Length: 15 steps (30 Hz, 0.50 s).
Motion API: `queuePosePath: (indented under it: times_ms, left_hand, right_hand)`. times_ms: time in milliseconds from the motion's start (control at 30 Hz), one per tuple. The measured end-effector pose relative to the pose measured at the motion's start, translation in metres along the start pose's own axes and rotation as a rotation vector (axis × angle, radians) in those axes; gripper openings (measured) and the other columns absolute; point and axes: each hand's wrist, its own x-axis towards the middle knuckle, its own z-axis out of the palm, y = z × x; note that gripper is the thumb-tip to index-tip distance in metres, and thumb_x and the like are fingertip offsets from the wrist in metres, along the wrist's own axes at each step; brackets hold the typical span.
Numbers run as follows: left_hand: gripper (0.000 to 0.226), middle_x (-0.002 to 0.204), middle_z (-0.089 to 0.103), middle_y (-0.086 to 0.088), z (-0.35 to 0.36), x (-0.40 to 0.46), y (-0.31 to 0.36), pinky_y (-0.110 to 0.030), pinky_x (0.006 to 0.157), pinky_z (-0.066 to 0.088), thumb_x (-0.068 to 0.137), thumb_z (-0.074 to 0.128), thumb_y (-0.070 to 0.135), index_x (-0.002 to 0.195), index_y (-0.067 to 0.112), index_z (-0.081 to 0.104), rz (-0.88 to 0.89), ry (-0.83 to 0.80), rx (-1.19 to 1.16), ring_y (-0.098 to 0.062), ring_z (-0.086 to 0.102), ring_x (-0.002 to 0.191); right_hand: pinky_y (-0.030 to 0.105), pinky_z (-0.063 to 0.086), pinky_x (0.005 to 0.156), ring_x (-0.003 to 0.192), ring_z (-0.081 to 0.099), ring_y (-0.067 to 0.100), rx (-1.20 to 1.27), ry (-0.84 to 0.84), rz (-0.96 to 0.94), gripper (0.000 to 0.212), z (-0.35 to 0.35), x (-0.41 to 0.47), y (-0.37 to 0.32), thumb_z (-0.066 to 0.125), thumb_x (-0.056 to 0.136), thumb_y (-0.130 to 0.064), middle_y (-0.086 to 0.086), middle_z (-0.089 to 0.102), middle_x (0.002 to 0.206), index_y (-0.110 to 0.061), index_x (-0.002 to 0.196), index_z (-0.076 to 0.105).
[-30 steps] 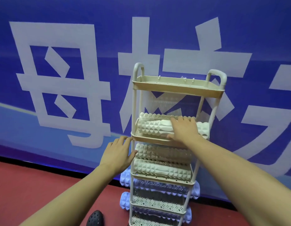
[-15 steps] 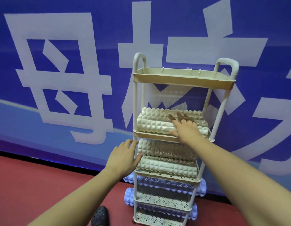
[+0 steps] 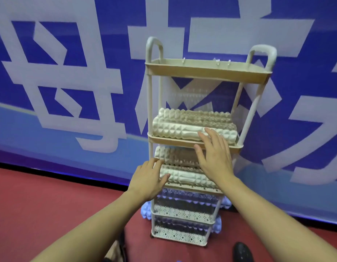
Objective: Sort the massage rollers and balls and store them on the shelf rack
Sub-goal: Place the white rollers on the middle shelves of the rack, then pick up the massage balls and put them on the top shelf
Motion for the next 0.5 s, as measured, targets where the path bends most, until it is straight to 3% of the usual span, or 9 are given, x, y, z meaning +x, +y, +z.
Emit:
queuePosePath:
  times_ms: [67,167,333,500]
  left_hand:
    - [0.058,0.147,0.045,0.002,0.017,-0.015,0.003,-0.04,0.103,0.041,0.101,0.037,0.058,0.147,0.023,0.041,-0.006,-0.021,-0.041,-0.024,0.049,0.128]
    - [0.056,0.142,0.049,0.001,0.057,-0.045,0.006,-0.041,0.099,0.044,0.1,0.04,0.057,0.144,0.022,0.044,-0.034,-0.101,-0.068,-0.026,0.051,0.125]
    - [0.054,0.139,0.05,-0.003,0.145,-0.107,0.009,-0.045,0.099,0.046,0.098,0.047,0.054,0.142,0.021,0.046,-0.124,-0.321,-0.166,-0.031,0.053,0.124]
    - [0.056,0.142,0.046,-0.009,0.248,-0.166,0.002,-0.043,0.109,0.039,0.099,0.052,0.047,0.145,0.017,0.045,-0.26,-0.592,-0.282,-0.032,0.05,0.128]
  right_hand:
    - [0.04,0.033,0.114,0.136,0.043,0.021,0.06,0.04,-0.019,0.041,0.007,-0.038,-0.002,0.047,0.102,-0.038,0.001,0.048,0.147,-0.019,0.137,0.056]
    - [0.038,0.038,0.104,0.124,0.053,0.02,0.046,-0.083,0.07,0.039,0.03,-0.109,0.002,0.052,0.099,-0.04,-0.002,0.056,0.135,-0.021,0.131,0.062]
    - [0.039,0.041,0.104,0.13,0.05,0.024,-0.024,-0.743,0.375,0.05,0.08,-0.232,0.02,0.048,0.1,-0.049,-0.001,0.051,0.141,-0.024,0.144,0.048]
    - [0.038,0.045,0.104,0.134,0.049,0.025,0.019,-1.046,0.601,0.052,0.128,-0.34,0.037,0.051,0.098,-0.051,0.0,0.048,0.146,-0.028,0.144,0.046]
